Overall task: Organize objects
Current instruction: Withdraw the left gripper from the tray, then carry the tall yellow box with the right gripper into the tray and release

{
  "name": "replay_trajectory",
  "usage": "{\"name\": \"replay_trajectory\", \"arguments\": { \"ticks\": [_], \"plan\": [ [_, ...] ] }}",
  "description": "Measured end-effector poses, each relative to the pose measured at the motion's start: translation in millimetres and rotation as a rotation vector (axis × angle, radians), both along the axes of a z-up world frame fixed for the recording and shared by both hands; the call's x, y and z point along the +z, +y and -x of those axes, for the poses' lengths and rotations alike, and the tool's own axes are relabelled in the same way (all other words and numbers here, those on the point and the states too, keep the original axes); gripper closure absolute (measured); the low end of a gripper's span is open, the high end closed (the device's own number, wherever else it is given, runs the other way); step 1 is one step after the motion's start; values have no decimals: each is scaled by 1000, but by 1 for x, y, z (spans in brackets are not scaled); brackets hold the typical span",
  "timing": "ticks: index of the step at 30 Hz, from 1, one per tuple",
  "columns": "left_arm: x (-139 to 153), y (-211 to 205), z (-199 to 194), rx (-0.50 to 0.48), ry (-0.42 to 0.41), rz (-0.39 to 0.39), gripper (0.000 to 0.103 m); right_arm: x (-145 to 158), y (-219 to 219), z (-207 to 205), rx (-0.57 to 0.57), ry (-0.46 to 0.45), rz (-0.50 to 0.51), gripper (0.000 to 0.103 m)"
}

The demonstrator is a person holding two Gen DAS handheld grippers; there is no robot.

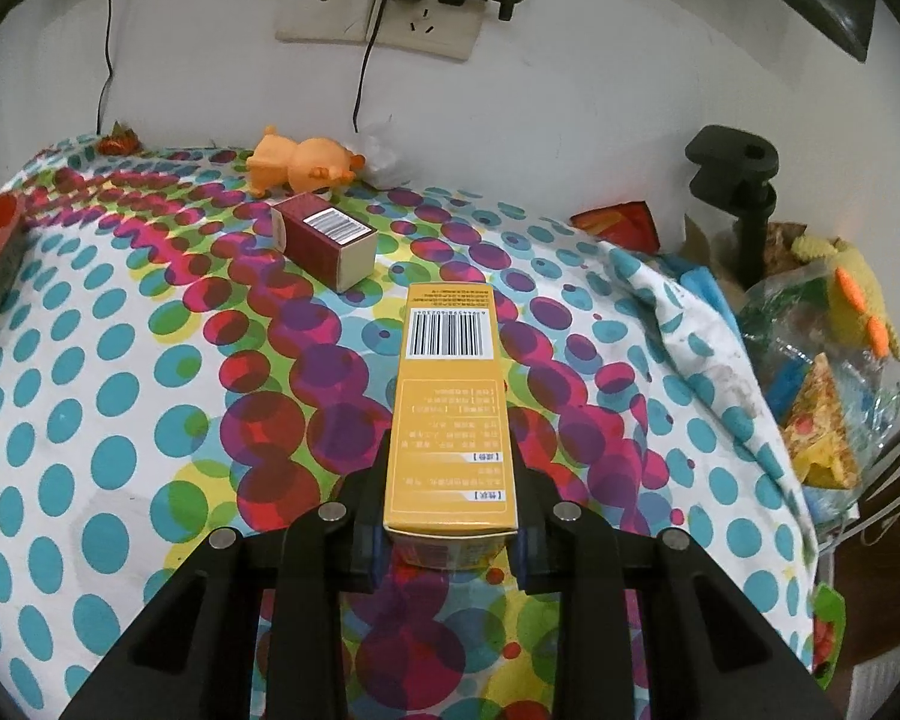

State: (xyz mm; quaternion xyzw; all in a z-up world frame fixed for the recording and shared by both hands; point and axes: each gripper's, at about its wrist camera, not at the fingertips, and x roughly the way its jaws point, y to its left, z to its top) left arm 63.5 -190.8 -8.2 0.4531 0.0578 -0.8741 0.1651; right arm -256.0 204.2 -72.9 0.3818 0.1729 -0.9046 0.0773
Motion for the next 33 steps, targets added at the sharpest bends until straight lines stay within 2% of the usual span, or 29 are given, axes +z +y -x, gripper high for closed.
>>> {"name": "replay_trajectory", "arguments": {
  "ticks": [9, 16, 19, 26, 33],
  "plan": [
    [-4, -13, -2, 26, 4, -32, 34, 3, -7, 2, -8, 1, 17, 76],
    [-7, -15, -2, 20, -4, -39, 33, 22, -45, -41, 31, 11, 57, 76],
    [-8, -16, -2, 28, -8, -37, 34, 30, -101, -102, 54, 15, 65, 76],
    [0, -19, -7, 30, 22, -40, 33, 38, -140, -128, 135, 14, 80, 76],
    [2, -27, -9, 55, 18, -50, 34, 51, -187, -150, 232, 24, 99, 76]
  ]
}}
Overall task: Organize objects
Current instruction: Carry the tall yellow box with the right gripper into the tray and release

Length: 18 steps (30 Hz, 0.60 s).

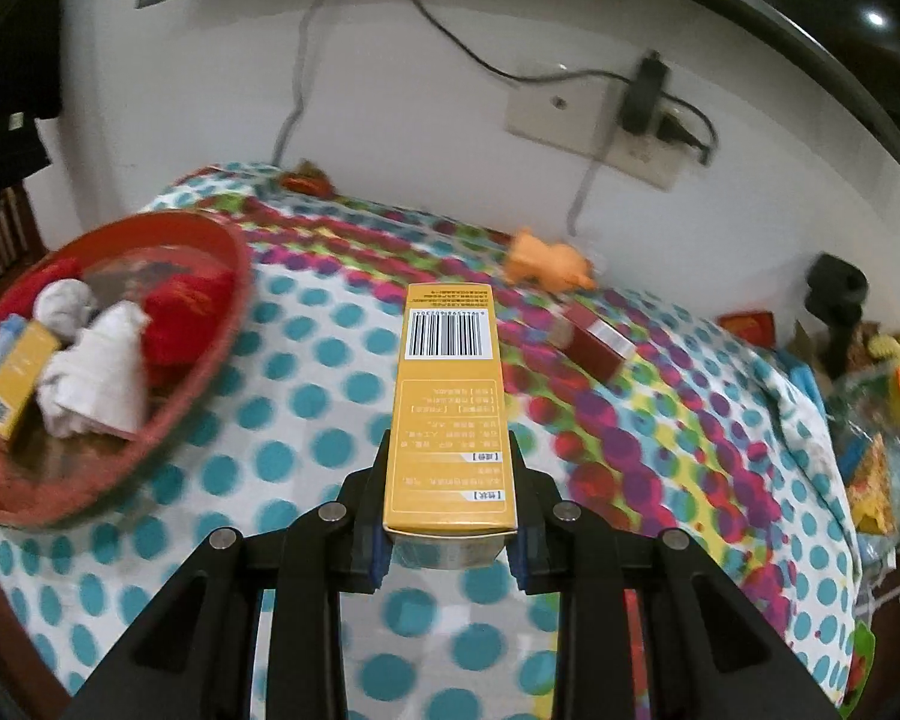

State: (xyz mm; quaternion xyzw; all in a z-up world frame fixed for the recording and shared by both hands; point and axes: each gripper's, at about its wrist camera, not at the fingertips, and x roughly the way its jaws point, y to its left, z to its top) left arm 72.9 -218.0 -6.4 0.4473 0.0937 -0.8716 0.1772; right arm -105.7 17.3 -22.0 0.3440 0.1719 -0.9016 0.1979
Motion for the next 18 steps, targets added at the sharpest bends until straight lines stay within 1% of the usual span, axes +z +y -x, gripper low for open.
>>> {"name": "replay_trajectory", "arguments": {
  "ticks": [10, 18],
  "plan": [
    [2, -15, -5, 40, 1, -5, 33, 10, -70, -24, 118, 18, 4, 76],
    [4, -27, -10, 69, 2, -9, 34, 13, -116, -42, 192, 17, 13, 76]
  ]
}}
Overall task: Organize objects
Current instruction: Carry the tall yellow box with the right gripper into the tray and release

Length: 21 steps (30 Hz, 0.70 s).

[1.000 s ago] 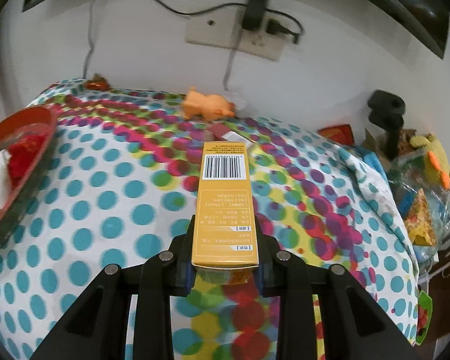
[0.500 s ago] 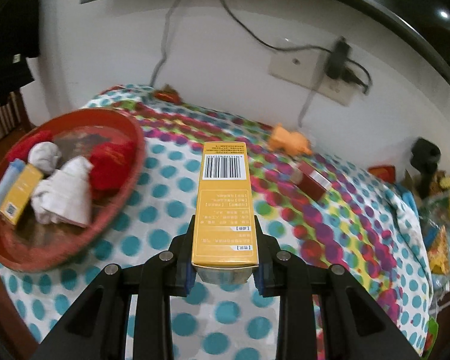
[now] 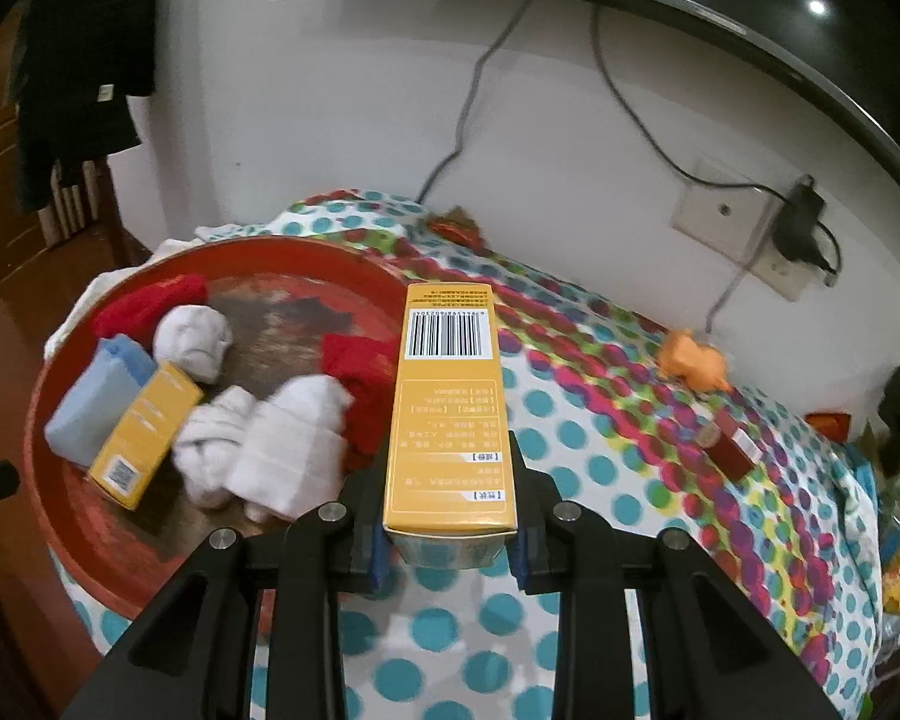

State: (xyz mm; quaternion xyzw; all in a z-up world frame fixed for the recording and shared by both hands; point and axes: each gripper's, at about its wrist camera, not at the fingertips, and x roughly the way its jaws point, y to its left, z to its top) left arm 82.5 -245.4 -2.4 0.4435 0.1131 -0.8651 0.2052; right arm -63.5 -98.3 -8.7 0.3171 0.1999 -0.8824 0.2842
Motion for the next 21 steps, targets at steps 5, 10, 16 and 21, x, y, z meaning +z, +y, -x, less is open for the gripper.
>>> {"name": "replay_trajectory", "arguments": {
  "ticks": [5, 10, 16, 21],
  "plan": [
    [-1, -9, -3, 27, -7, -3, 34, 0, -32, -11, 53, -8, -1, 76],
    [0, -18, -6, 47, -4, -10, 34, -1, -61, -16, 93, -20, 7, 76],
    [1, -23, -7, 58, -3, -5, 33, -8, -95, -14, 120, -45, 0, 76],
    [-4, -26, -6, 67, -18, -17, 34, -19, -117, -2, 116, -99, -7, 76]
  ]
}}
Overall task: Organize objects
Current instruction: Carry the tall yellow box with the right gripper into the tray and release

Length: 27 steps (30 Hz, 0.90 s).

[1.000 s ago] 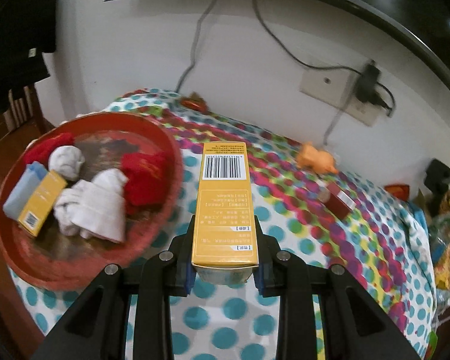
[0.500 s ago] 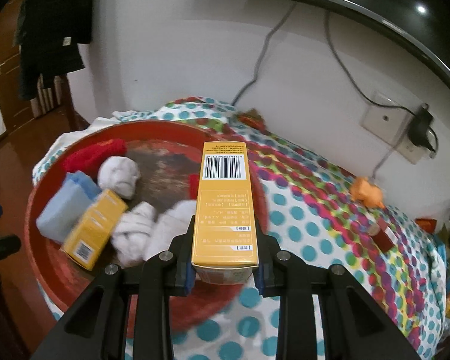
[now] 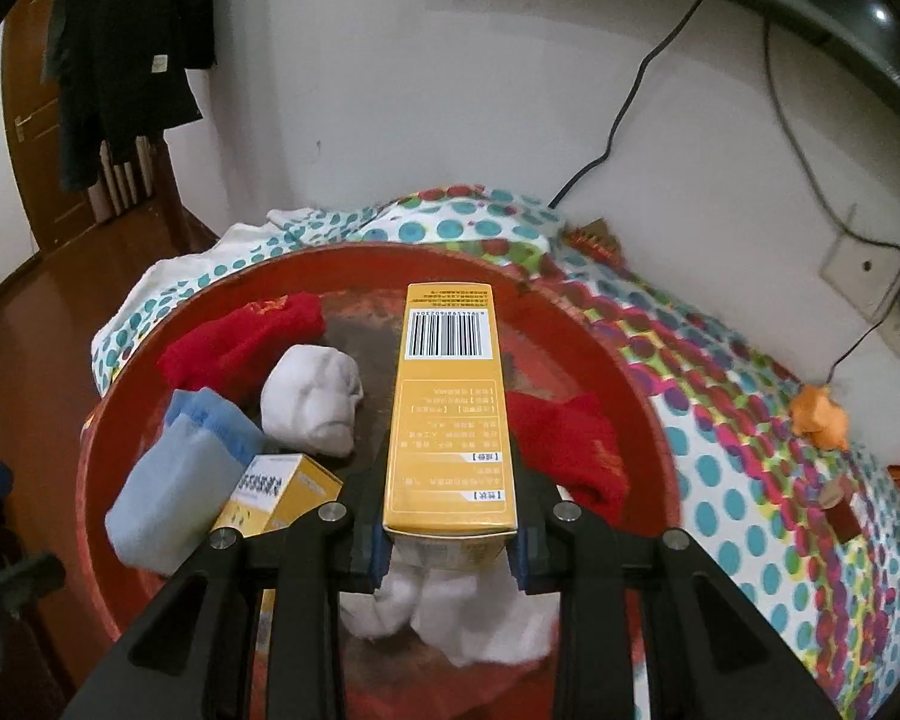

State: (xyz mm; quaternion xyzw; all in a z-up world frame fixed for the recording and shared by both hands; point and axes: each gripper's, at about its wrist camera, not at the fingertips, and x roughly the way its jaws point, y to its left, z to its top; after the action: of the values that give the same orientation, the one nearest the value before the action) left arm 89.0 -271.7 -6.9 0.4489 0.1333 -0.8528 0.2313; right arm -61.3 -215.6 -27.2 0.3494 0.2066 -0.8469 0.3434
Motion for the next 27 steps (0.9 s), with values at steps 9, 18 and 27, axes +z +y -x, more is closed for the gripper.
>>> {"name": "replay_trajectory", "arguments": {
  "ticks": [9, 18, 27],
  "plan": [
    [-5, 1, 3, -8, -12, -5, 34, -21, -20, 17, -17, -53, -32, 75],
    [-11, 0, 5, -14, -17, -14, 34, -31, -29, 20, 0, -70, -37, 75],
    [-13, 4, 6, -31, -26, -9, 34, -30, -25, 17, 10, -53, -44, 74]
  ]
}}
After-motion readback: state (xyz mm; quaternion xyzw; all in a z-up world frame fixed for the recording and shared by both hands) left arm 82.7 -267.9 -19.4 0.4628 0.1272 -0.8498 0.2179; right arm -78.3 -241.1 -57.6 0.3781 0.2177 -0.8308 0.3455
